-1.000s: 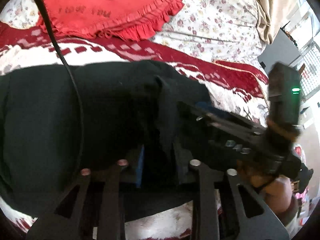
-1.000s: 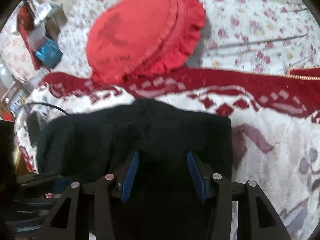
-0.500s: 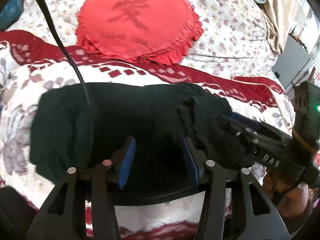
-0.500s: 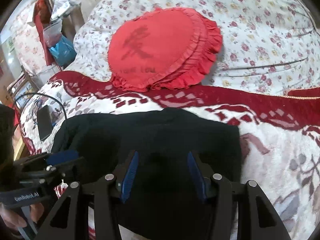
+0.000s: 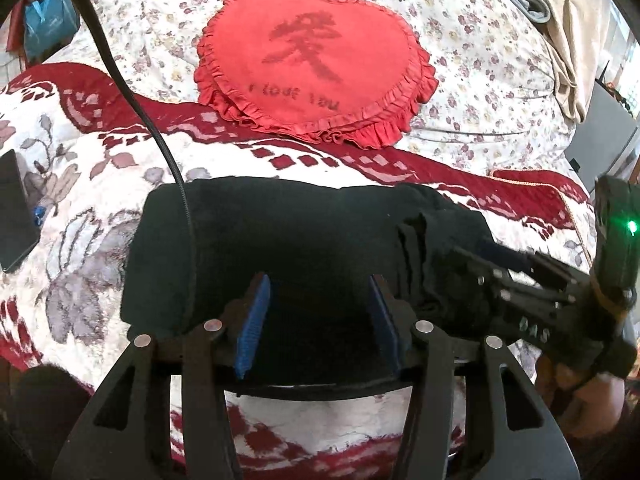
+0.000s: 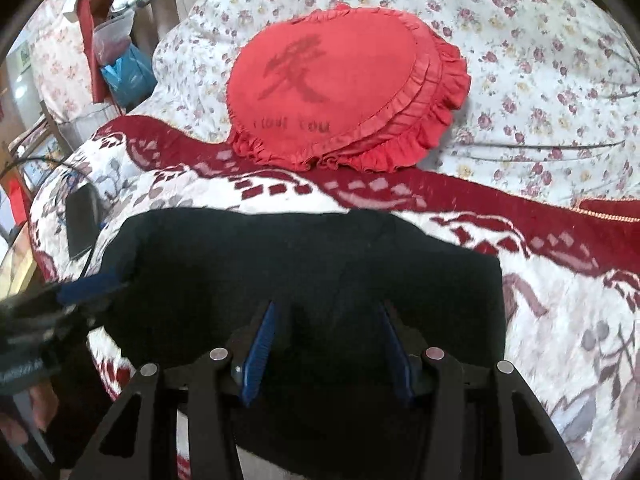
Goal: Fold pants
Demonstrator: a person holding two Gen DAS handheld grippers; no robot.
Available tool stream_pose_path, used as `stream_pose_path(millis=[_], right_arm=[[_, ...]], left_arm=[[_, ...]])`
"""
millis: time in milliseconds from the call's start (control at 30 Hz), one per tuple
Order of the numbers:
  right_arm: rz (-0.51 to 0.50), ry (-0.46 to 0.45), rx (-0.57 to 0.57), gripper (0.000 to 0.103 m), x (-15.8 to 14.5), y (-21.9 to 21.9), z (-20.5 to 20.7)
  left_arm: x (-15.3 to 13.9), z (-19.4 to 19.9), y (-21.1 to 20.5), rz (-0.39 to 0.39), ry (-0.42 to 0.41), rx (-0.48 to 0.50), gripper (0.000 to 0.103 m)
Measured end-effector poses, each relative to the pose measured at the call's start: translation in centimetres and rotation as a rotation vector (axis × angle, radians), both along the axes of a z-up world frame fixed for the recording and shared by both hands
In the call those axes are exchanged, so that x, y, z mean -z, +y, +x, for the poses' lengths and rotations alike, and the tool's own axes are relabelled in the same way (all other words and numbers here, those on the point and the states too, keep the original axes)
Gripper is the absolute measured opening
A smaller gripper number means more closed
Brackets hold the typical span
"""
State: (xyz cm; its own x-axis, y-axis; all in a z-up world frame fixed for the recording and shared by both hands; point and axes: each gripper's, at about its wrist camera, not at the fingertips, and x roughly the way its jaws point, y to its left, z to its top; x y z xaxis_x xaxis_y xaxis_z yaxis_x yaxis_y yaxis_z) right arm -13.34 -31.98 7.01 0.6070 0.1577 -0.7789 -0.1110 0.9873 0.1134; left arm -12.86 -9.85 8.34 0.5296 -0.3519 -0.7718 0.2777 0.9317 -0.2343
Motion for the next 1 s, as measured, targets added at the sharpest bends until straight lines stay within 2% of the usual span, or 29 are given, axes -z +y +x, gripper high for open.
stream_pose_path(millis=[167,300,333,400,667,767,867,1000], right_arm=[[-0.016,-0.01,0.029,0.05,0.7,0.4,2.0],[-0.031,0.085,0.03,0.05,3.3,1.0,3.8],[-0.037,0.087,0.027,0.051,3.4,1.0,4.0],[-0.029,0.076,0.024,0.051,2.9,0.8,3.7],[0.019,0.05,0.026,0.051,1.1,-0.6,0.8],[0.002,0.049,0.024,0.052,1.6,-0.6,-0.3],[0.001,0.084,0.017,0.052,3.0,-0.3,-0.3],[0.038,0.043,-0.007,0.052,1.6,-0.1,-0.5]], left_arm=[[-0.2,-0.2,1.0,0.01,-0.009,-0.025,0.05],[-0.3,-0.1,1.5,0.017,-0.008,-0.03,0.05],[-0.2,-0.1,1.5,0.017,-0.006,-0.031,0.054],[0.0,-0.1,1.7,0.005,0.003,-0.034,0.058],[0.8,0.3,1.6,-0.003,0.027,-0.044,0.058],[1.0,0.4,1.6,-0.001,0.028,-0.053,0.058],[1.2,0.6,1.6,-0.001,0.039,-0.058,0.058],[1.2,0.5,1.8,0.002,0.04,-0.063,0.058]])
